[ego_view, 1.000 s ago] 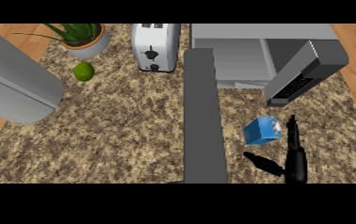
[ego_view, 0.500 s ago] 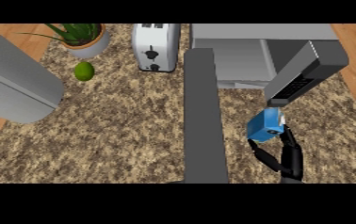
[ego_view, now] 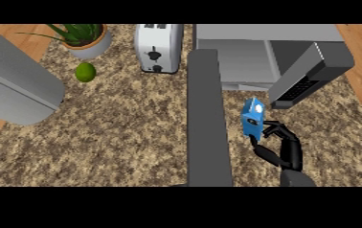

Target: Pick up the milk, place it into the microwave and close the microwave

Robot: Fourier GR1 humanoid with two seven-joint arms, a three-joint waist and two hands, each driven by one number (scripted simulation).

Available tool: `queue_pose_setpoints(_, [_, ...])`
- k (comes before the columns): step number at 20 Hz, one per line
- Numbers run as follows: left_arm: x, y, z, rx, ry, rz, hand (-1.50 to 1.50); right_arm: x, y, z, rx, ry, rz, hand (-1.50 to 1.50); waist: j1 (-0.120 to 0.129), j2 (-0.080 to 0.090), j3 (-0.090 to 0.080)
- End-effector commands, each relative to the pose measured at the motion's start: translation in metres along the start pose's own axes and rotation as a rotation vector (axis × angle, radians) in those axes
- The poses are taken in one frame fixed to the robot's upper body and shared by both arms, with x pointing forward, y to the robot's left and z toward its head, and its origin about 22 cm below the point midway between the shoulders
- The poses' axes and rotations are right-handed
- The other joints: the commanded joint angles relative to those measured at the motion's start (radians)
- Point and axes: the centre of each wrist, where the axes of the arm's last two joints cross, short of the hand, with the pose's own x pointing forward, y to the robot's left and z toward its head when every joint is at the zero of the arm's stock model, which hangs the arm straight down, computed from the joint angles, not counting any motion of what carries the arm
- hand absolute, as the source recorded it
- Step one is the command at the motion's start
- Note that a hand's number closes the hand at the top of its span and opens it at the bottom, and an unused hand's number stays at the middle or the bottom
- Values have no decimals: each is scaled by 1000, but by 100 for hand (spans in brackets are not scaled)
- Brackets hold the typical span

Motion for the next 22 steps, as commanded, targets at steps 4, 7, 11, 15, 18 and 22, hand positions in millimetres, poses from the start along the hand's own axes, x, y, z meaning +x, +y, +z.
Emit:
queue_pose_setpoints(4, [9,23,0,-9,-25,7,-150,7,19,-18,87,-101,-96,150,3,3,9])
queue_pose_setpoints(7, [4,13,5,-36,-29,14,-150,4,26,-15,174,-97,-103,150,13,5,10])
queue_pose_setpoints(11, [11,-1,-6,-25,-21,13,-150,5,30,-17,260,-109,-129,150,7,6,10])
queue_pose_setpoints(15, [5,1,-16,-13,-19,-12,-150,17,39,-40,287,-149,-70,150,-1,6,9])
queue_pose_setpoints(18, [0,5,4,-11,-4,27,-150,30,49,-62,265,-160,-37,150,8,6,9])
queue_pose_setpoints(22, [0,9,-11,-11,9,6,-150,45,59,-84,252,-196,-37,150,-1,6,9])
